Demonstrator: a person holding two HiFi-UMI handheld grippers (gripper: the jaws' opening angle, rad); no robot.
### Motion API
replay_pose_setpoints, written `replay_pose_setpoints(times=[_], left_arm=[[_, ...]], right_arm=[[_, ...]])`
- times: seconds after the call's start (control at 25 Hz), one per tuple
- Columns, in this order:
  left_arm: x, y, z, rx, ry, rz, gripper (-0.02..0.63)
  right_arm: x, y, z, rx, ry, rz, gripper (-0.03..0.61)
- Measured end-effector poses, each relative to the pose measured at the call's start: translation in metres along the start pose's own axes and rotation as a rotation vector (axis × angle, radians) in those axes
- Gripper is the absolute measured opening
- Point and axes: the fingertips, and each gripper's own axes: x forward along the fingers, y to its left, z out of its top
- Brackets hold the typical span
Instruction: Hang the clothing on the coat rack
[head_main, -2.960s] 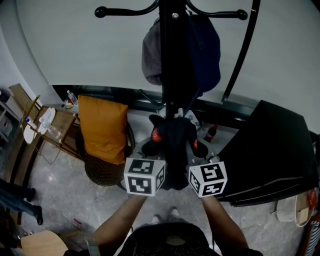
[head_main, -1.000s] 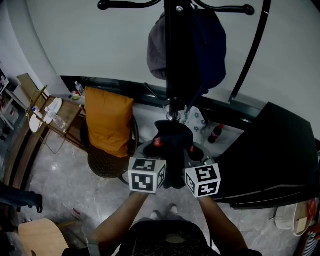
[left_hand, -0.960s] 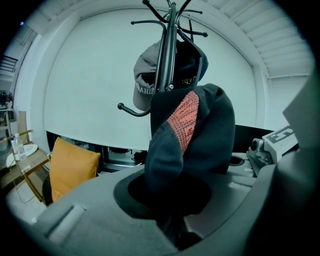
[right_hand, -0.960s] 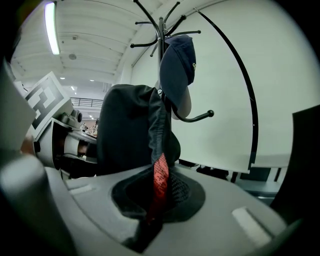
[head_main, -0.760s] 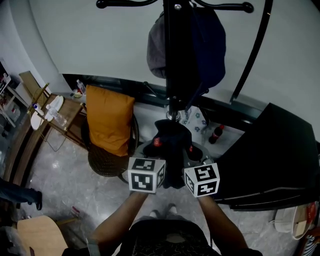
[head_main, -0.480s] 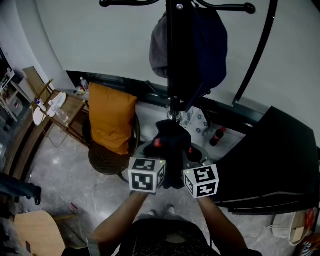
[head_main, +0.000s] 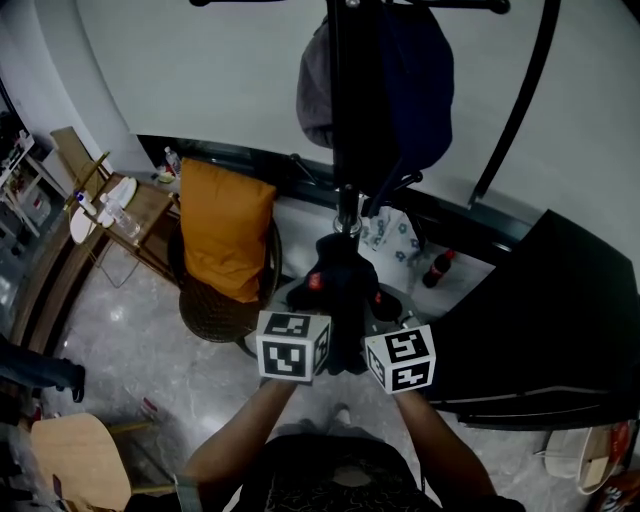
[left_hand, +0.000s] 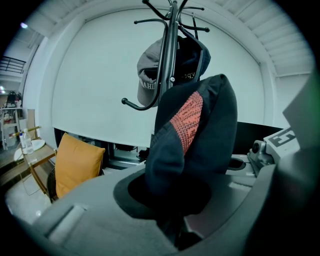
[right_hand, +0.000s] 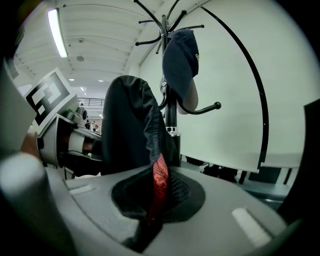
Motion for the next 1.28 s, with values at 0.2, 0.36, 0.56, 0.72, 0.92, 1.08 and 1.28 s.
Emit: replay_pose_setpoints(times=[0.2, 0.36, 0.56, 0.72, 0.92, 1.08, 1.28], left_arm=[[0.002, -0.002, -0.003, 0.001, 0.01, -0.017, 0.048], [0.002, -0.002, -0.003, 0.007, 0.011, -0.039, 0.048], [0.003, -0.001, -0.004, 0.012, 0.015, -0.057, 0.048], [0.004, -0.003, -0.005, 0.02, 0.015, -0.07, 0.048], [0.007, -0.007, -0.007, 0.024, 0.013, -0.096, 0.048], [0.009, -0.01, -0.007, 0.036, 0.011, -0.116, 0.049], [0.01, -0.011, -0.009, 0.038, 0.014, -0.135, 0.049]], right_arm=[[0.001, 0.003, -0.004, 0.009, 0.0, -0.001, 0.015], [0.003, 0.006, -0.006, 0.03, 0.0, -0.012, 0.015], [0.006, 0.011, -0.011, 0.036, 0.004, -0.014, 0.015], [0.005, 0.015, -0.014, 0.041, 0.011, -0.016, 0.015], [0.006, 0.016, -0.016, 0.04, 0.019, -0.017, 0.015], [0.007, 0.018, -0.018, 0.039, 0.02, -0.015, 0.015], [0.007, 0.019, -0.018, 0.036, 0.026, -0.016, 0.017]])
